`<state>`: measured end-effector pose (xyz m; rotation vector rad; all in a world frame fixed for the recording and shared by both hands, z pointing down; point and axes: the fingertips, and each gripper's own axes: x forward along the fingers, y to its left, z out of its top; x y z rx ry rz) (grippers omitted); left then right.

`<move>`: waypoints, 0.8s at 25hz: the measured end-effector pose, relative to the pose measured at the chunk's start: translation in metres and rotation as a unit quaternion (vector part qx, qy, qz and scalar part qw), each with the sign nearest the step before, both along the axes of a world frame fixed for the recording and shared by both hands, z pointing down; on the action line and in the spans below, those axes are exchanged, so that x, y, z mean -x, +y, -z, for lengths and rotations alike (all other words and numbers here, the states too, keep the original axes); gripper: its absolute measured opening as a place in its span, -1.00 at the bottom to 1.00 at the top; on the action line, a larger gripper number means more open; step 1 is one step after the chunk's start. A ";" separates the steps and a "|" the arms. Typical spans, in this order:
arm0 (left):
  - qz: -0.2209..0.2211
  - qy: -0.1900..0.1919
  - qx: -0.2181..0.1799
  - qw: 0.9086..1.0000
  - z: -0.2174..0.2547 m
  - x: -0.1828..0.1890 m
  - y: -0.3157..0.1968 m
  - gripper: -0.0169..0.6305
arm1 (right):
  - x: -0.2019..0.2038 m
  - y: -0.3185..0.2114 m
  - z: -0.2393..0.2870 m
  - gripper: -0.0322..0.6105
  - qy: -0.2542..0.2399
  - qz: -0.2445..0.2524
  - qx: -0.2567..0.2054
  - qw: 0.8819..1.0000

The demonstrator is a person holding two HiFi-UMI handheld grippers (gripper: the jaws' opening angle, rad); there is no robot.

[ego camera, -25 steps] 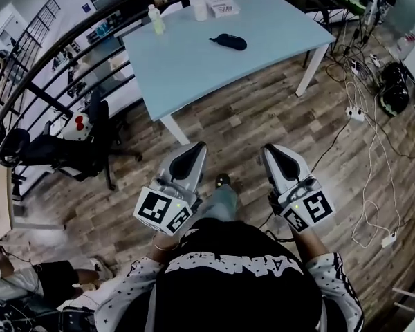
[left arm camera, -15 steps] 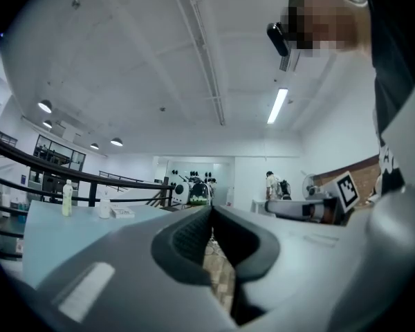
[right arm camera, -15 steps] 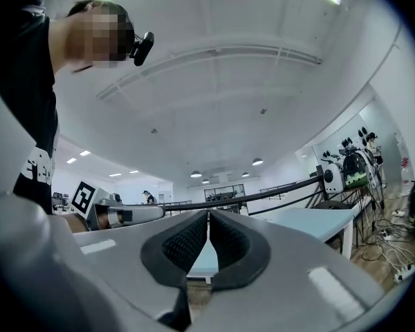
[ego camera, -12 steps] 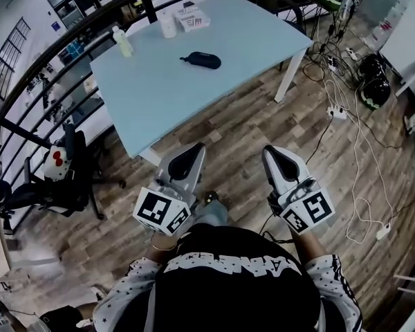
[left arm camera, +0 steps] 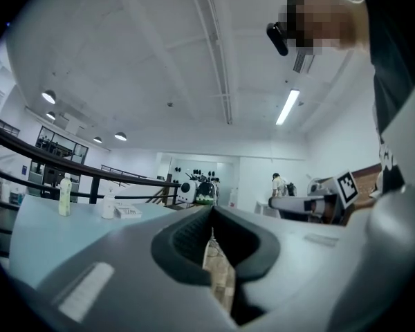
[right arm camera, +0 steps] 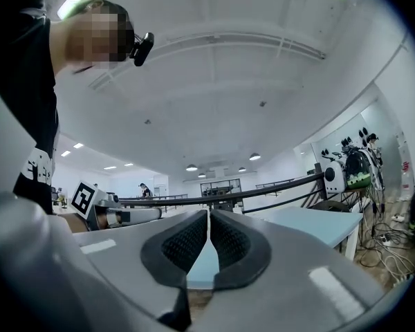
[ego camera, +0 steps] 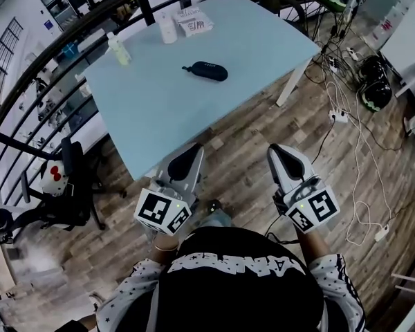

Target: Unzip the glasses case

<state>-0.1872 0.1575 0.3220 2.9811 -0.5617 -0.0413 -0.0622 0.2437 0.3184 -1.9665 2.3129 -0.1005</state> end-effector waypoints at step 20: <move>-0.006 0.011 0.013 1.000 -0.009 -0.025 -0.123 -0.95 | -0.021 -0.122 -0.003 -0.86 0.028 0.010 0.017 0.999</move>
